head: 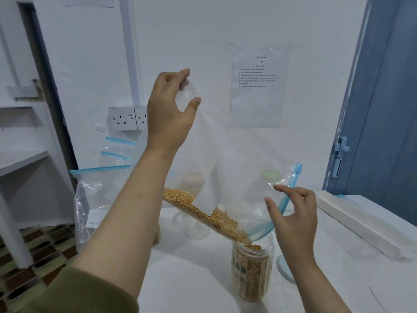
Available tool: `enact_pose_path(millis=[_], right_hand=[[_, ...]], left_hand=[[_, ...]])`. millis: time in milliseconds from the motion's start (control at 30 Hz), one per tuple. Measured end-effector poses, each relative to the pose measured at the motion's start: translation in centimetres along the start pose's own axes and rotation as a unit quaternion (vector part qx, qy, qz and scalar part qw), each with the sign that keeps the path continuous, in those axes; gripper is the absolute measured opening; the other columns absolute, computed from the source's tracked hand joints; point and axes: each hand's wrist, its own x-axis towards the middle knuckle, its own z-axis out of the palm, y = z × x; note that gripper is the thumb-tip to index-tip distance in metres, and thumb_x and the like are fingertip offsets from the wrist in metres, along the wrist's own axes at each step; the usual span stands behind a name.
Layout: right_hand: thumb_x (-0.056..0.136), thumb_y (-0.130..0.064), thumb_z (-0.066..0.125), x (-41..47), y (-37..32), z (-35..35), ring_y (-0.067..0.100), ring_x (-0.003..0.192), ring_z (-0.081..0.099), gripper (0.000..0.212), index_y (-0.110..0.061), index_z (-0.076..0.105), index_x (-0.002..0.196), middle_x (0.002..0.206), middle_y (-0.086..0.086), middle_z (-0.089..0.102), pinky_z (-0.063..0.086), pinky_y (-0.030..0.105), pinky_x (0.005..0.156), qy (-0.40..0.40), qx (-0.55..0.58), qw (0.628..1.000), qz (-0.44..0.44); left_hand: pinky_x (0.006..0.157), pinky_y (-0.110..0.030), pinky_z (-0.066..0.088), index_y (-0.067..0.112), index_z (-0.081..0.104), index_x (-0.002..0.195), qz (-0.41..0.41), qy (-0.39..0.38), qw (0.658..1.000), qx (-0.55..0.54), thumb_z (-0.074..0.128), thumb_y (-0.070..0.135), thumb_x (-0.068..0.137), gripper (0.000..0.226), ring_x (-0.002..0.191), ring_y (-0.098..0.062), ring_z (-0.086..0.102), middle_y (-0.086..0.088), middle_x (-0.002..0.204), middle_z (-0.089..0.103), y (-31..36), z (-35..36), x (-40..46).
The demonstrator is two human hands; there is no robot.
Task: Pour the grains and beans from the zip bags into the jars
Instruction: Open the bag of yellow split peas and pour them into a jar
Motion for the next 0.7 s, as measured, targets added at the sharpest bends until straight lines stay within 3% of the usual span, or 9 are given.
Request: enact_pose_path(millis=[67, 200, 367, 500, 600, 700], right_hand=[[0.083, -0.016, 0.078, 0.2, -0.2, 0.2, 0.016, 0.101, 0.048, 0.031, -0.03, 0.068, 0.109, 0.107, -0.004, 0.05, 0.04, 0.025, 0.084, -0.013, -0.045, 0.997, -0.063], [0.085, -0.011, 0.076, 1.4, -0.9, 1.1, 0.017, 0.098, 0.048, 0.034, -0.026, 0.07, 0.114, 0.104, -0.004, 0.058, 0.03, 0.033, 0.08, -0.047, -0.127, 0.976, -0.172], [0.092, -0.021, 0.063, 4.5, -3.4, 2.3, 0.022, 0.115, 0.042, 0.039, -0.029, 0.063, 0.129, 0.13, 0.001, 0.051, 0.034, 0.037, 0.095, -0.057, -0.131, 0.966, -0.217], [0.095, -0.03, 0.054, 7.2, -5.2, 2.6, 0.026, 0.128, 0.037, 0.043, -0.035, 0.056, 0.137, 0.147, 0.006, 0.041, 0.028, 0.04, 0.102, -0.064, -0.154, 0.956, -0.24], [0.095, -0.03, 0.055, 8.6, -5.5, 2.6, 0.017, 0.114, 0.05, 0.044, -0.041, 0.053, 0.138, 0.148, 0.004, 0.04, 0.026, 0.045, 0.105, -0.095, -0.147, 0.953, -0.247], [0.094, -0.032, 0.054, 9.1, -5.5, 2.6, 0.014, 0.101, 0.052, 0.045, -0.044, 0.052, 0.138, 0.131, -0.003, 0.054, 0.024, 0.036, 0.096, -0.104, -0.127, 0.956, -0.243]], left_hand=[[0.089, -0.008, 0.038, 0.008, 0.058, 0.133, 0.001, 0.0, 1.0, -0.002, 0.072, 0.015, 0.085, 0.05, 0.102, -0.002, 0.052, 0.005, 0.111, 0.051, 0.1, 0.0, 0.0], [0.088, -0.007, 0.038, 0.008, 0.058, 0.133, 0.001, -0.001, 1.0, 0.0, 0.072, 0.015, 0.086, 0.05, 0.102, -0.002, 0.052, 0.005, 0.111, 0.051, 0.1, 0.1, -0.1], [0.089, -0.007, 0.038, 0.008, 0.059, 0.133, 0.004, 0.0, 1.0, 0.002, 0.072, 0.015, 0.086, 0.05, 0.102, -0.002, 0.052, 0.004, 0.111, 0.052, 0.2, 0.1, -0.1], [0.088, -0.008, 0.039, 0.008, 0.059, 0.132, 0.004, 0.002, 1.0, 0.002, 0.072, 0.015, 0.085, 0.049, 0.101, -0.001, 0.052, 0.004, 0.11, 0.052, 0.3, 0.2, -0.2], [0.089, -0.009, 0.039, 0.008, 0.059, 0.132, 0.004, 0.002, 1.0, 0.002, 0.072, 0.015, 0.085, 0.05, 0.101, 0.001, 0.051, 0.005, 0.11, 0.051, 0.4, 0.3, -0.2], [0.089, -0.008, 0.039, 0.008, 0.059, 0.133, 0.002, 0.002, 1.0, 0.002, 0.072, 0.015, 0.085, 0.05, 0.1, 0.004, 0.05, 0.005, 0.111, 0.051, 0.5, 0.2, -0.2]])
